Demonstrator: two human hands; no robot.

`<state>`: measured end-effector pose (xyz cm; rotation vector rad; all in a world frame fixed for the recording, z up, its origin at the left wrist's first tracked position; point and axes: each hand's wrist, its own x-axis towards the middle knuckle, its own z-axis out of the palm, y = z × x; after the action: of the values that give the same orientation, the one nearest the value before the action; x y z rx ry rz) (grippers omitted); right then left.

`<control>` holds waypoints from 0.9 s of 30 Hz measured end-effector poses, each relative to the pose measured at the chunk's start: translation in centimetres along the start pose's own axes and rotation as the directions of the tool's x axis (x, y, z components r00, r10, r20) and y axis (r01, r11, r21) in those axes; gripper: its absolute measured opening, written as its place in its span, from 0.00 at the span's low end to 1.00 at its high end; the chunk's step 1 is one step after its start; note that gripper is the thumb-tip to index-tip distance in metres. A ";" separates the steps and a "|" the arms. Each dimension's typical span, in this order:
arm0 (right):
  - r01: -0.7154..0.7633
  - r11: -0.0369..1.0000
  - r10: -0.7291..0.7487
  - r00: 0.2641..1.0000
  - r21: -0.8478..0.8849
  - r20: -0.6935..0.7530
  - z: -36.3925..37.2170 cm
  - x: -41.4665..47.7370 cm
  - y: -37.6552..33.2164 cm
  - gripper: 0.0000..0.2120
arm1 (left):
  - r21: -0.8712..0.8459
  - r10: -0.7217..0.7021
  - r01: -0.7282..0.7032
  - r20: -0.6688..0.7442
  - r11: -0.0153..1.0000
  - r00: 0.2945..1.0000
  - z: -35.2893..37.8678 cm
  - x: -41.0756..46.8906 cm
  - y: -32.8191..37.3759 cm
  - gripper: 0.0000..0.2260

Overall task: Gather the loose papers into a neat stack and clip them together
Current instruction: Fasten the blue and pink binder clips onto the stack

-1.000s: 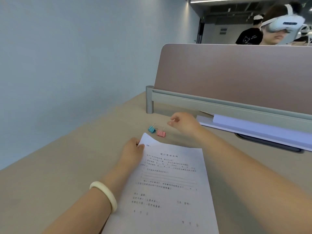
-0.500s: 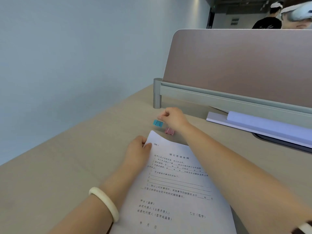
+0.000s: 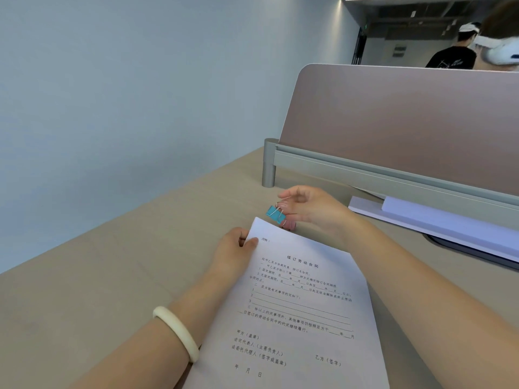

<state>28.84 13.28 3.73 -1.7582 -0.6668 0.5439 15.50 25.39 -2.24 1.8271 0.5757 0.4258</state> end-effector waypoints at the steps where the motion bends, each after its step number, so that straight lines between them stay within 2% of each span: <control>1: -0.015 1.000 0.015 1.000 0.012 0.021 -0.1 0.0 0.1 0.09 | -0.009 -0.003 0.003 0.000 1.000 1.000 0.0 0.0 0.0 0.03; 5: -0.032 0.999 0.031 0.999 0.015 0.035 -0.2 0.0 0.6 0.14 | -0.024 -0.007 0.007 0.007 1.000 1.000 0.1 0.3 -0.3 0.02; 13: 0.086 0.993 -0.085 0.996 -0.075 0.011 0.5 0.4 1.3 0.09 | -0.014 0.022 -0.022 0.012 1.000 1.000 0.1 0.6 -0.5 0.03; 27: 0.184 0.983 -0.184 0.983 0.026 -0.010 1.1 0.2 2.1 0.10 | -0.013 0.018 -0.018 0.008 1.000 1.000 0.3 0.5 -0.4 0.03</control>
<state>28.58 13.70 1.39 -1.6526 -0.8040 0.4174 15.99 25.59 -2.70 1.8224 0.5495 0.4330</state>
